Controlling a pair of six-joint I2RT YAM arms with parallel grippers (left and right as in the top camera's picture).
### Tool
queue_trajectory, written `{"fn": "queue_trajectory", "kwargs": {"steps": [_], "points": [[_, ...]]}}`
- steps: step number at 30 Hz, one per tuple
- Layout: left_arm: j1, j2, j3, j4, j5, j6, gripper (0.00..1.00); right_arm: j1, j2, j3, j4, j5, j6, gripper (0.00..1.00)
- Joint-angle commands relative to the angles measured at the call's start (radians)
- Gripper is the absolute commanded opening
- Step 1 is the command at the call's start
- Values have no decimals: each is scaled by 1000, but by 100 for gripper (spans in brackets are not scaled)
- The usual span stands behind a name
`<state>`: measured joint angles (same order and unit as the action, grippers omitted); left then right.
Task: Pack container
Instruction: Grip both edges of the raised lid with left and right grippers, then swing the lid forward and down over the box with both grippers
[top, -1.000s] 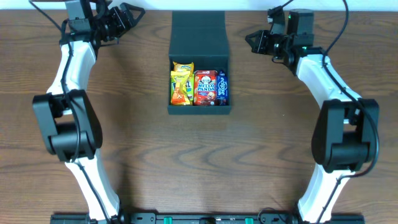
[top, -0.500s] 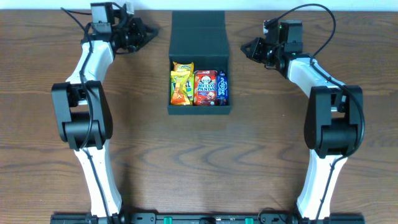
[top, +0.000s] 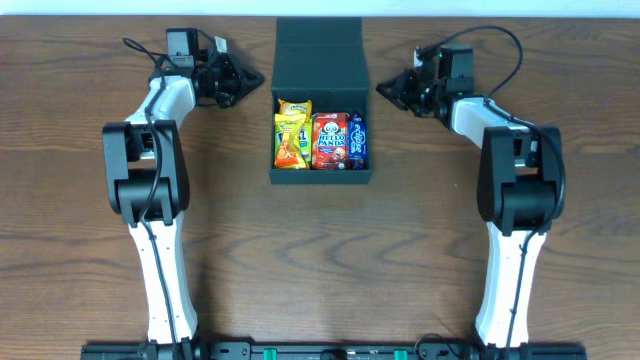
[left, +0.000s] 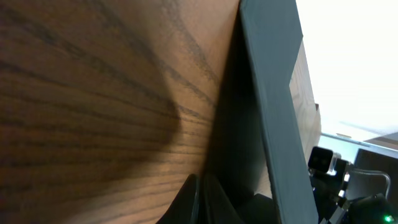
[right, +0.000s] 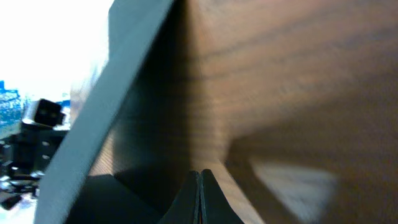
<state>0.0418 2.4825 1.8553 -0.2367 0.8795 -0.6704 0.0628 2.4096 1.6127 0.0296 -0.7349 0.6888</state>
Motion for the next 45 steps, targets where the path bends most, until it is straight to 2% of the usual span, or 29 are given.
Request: {"fn": "queue_trajectory", "kwargs": {"steps": [1, 9, 20, 28, 35, 45], "points": [[-10, 13, 42, -3, 42, -26, 6, 18, 37, 58, 4, -49, 33, 1], [-33, 14, 46, 11, 113, -8, 6, 48, 61, 114, 34, -68, 35, 1], [-34, 13, 50, 92, 230, 21, 6, 46, 61, 114, 209, -259, -14, 1], [-29, 8, 121, 91, 318, 64, 6, 25, 61, 135, 321, -377, -13, 2], [-29, 8, 201, 83, 378, 64, 6, 15, 60, 188, 330, -500, -13, 1], [-29, 3, 224, 84, 422, 64, 6, 13, 53, 218, 330, -529, -5, 1]]}}
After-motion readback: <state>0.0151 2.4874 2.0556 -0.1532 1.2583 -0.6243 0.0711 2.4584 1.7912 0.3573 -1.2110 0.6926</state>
